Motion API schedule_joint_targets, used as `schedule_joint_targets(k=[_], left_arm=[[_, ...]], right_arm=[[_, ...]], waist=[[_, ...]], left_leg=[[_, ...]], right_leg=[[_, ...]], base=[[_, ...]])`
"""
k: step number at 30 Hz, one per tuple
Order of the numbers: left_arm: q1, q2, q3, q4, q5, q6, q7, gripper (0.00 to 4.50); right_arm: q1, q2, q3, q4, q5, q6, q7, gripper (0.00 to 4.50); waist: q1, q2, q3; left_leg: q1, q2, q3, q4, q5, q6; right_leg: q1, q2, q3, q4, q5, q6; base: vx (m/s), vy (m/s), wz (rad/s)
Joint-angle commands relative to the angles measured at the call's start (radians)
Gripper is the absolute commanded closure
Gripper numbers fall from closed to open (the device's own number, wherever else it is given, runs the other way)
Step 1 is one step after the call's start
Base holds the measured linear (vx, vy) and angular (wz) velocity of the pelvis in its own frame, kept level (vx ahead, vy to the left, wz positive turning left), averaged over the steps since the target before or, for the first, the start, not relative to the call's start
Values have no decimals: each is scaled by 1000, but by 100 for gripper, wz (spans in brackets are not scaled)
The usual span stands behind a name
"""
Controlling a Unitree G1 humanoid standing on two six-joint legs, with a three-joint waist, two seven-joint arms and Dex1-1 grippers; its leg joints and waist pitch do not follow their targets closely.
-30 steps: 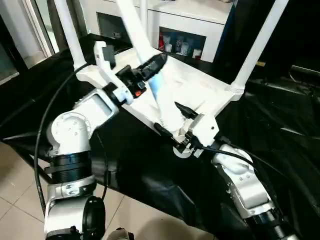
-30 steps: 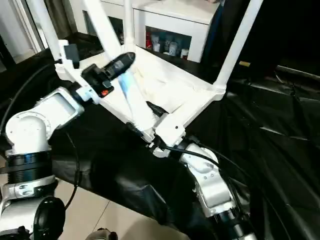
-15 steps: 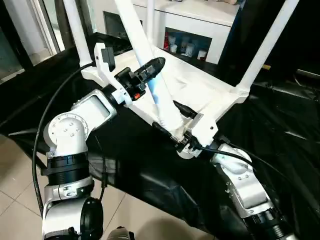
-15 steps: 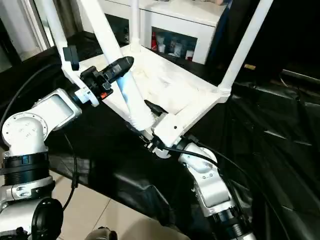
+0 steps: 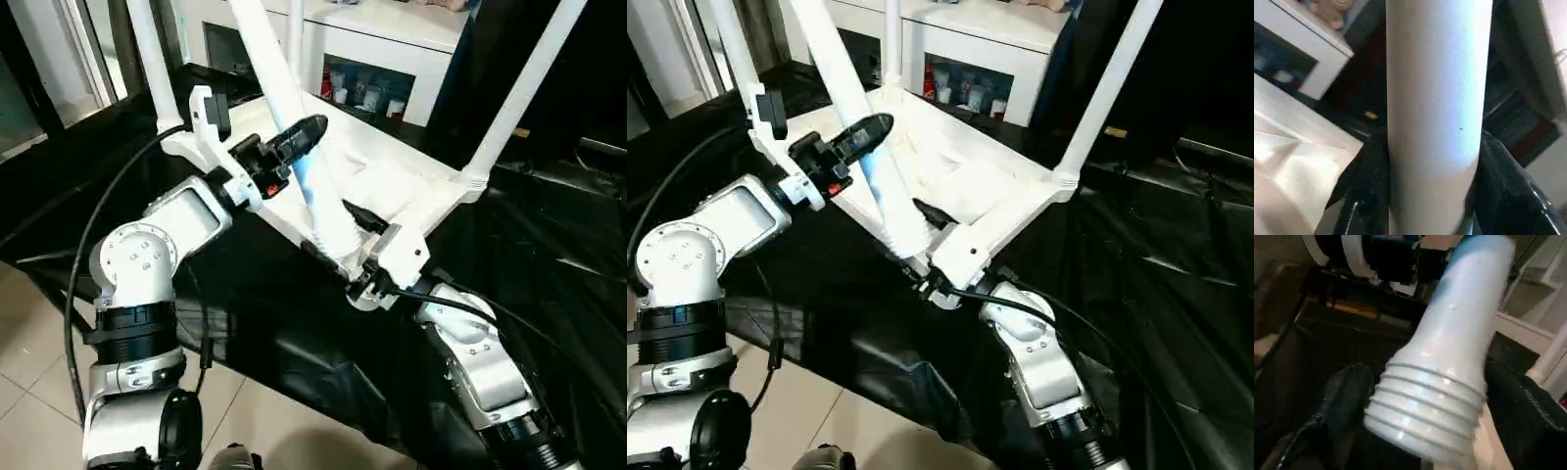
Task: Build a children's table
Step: Pick table leg
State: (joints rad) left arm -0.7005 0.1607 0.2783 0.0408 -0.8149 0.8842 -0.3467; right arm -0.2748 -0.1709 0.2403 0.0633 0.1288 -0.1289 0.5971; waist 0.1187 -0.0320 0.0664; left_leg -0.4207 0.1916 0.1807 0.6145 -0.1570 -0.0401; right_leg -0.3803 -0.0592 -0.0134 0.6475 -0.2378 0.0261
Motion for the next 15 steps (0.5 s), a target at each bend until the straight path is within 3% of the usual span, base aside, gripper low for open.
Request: schedule_joint_targets(k=[1, 2, 3, 4, 5, 6, 8, 10, 11, 12, 13, 15], left_arm=[[-30, 14, -21, 7, 32, -25, -21, 257], [-35, 15, -20, 14, 33, -28, -23, 257], [-39, 16, -20, 20, 33, -30, -26, 257], [-51, 16, -17, 36, 32, -35, -34, 257], [-59, 17, -16, 47, 31, -39, -39, 257], [-67, 26, -24, 60, 36, -45, -49, 257], [-77, 39, -39, 81, 53, -60, -64, 257], [-84, 43, -45, 102, 65, -70, -70, 257], [-88, 42, -47, 106, 63, -64, -75, 257], [-91, 42, -61, 102, 62, -51, -92, 257], [-92, 42, -62, 102, 62, -50, -93, 257], [-99, 41, -86, 101, 66, -47, -117, 257]], right_arm=[[-17, -4, -30, -35, 68, 84, 24, 23], [-18, -4, -36, -39, 95, 123, 34, 23], [-19, -5, -41, -41, 119, 158, 43, 18], [-24, -14, -46, -46, 160, 218, 70, 4], [-27, -21, -50, -49, 188, 259, 90, 1], [-25, -52, -56, -86, 261, 347, 136, 1], [-25, -88, -69, -131, 349, 440, 184, 0], [-29, -108, -93, -153, 412, 497, 199, 0], [-36, -111, -120, -156, 452, 534, 191, 0], [-58, -105, -175, -152, 521, 595, 164, 0], [-60, -105, -178, -152, 524, 599, 162, 0], [-106, -108, -236, -132, 575, 664, 146, 0]], waist=[[-1, 19, -75], [-2, 27, -76], [-5, 22, -74], [-4, 27, -76], [-5, 24, -76], [-2, 33, -77], [0, 26, -78], [2, 28, -80], [2, 29, -79], [0, 22, -81], [0, 24, -81], [-1, 19, -80]], left_leg=[[48, 32, -21, -83, -212, -31], [48, 33, -22, -83, -213, -39], [49, 31, -20, -84, -221, -37], [49, 32, -22, -83, -218, -47], [49, 31, -20, -83, -220, -46], [49, 30, -22, -81, -212, -48], [48, 30, -22, -80, -194, -43], [46, 30, -21, -78, -181, -36], [45, 30, -21, -78, -182, -37], [45, 30, -19, -77, -173, -33], [45, 29, -20, -77, -170, -33], [47, 31, -17, -78, -171, -40]], right_leg=[[27, -56, 25, -69, 34, -165], [27, -59, 24, -68, 39, -169], [26, -55, 25, -72, 36, -172], [26, -58, 24, -68, 46, -182], [27, -57, 24, -70, 49, -184], [30, -57, 24, -67, 65, -194], [36, -57, 24, -67, 95, -189], [36, -61, 24, -66, 109, -192], [36, -62, 24, -67, 105, -195], [36, -63, 23, -67, 98, -211], [36, -65, 23, -66, 89, -217], [34, -65, 22, -69, 48, -226]], base=[[0, 0, 0], [0, 0, 0], [0, 0, 0], [0, 0, 0], [0, 0, 0], [0, 0, 0], [0, 0, 0], [0, 0, 0], [0, 0, 0], [0, 0, 0], [0, 0, 0], [0, 0, 0]])
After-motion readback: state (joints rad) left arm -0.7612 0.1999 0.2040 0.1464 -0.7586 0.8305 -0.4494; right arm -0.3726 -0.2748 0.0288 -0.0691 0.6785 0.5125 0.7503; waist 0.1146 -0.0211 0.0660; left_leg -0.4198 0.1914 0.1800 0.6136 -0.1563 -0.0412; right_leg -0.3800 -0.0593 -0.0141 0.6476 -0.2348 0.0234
